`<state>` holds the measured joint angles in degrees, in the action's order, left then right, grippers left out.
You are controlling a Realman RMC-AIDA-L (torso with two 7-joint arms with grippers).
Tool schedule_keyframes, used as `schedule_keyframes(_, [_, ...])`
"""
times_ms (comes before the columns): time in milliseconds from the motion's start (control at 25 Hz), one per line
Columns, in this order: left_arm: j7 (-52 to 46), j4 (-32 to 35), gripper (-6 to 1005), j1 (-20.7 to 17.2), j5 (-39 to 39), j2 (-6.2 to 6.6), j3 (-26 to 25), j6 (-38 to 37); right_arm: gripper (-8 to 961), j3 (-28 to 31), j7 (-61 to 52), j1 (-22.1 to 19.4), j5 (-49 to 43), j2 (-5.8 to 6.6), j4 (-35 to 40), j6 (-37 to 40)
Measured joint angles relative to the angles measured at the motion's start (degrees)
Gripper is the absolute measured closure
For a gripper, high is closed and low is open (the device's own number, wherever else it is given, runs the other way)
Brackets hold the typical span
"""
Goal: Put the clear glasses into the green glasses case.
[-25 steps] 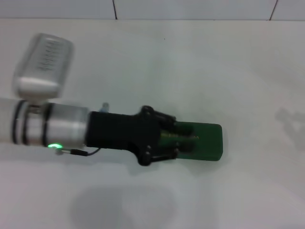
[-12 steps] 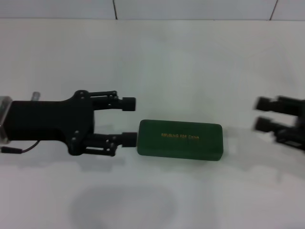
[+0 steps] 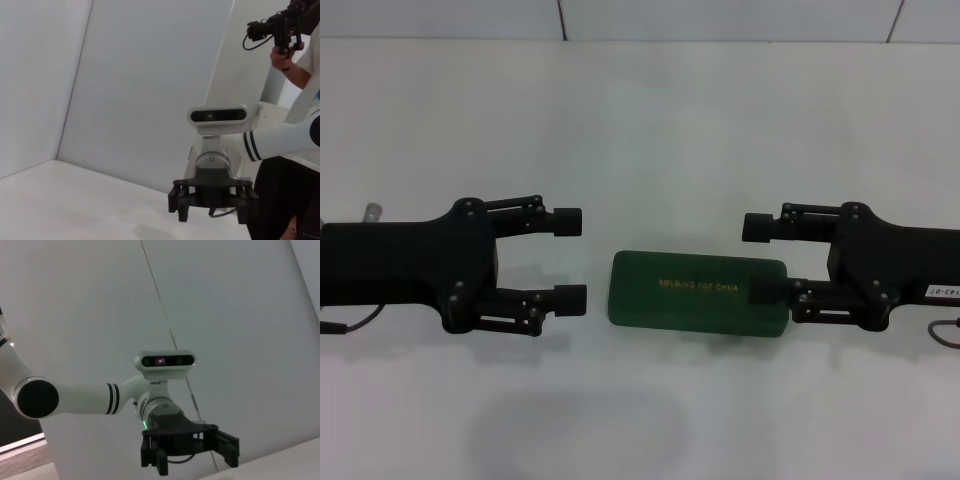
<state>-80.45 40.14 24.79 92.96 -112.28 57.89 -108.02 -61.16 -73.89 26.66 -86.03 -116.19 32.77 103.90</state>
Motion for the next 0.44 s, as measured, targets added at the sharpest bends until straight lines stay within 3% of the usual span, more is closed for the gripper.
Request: schedule_keyframes(440, [0.0,0.1,129,0.0,-0.3,0.21,-0.1,-0.1,308,-1.4,-0.1,0.3,0.1,0.0,-0.1,-0.1])
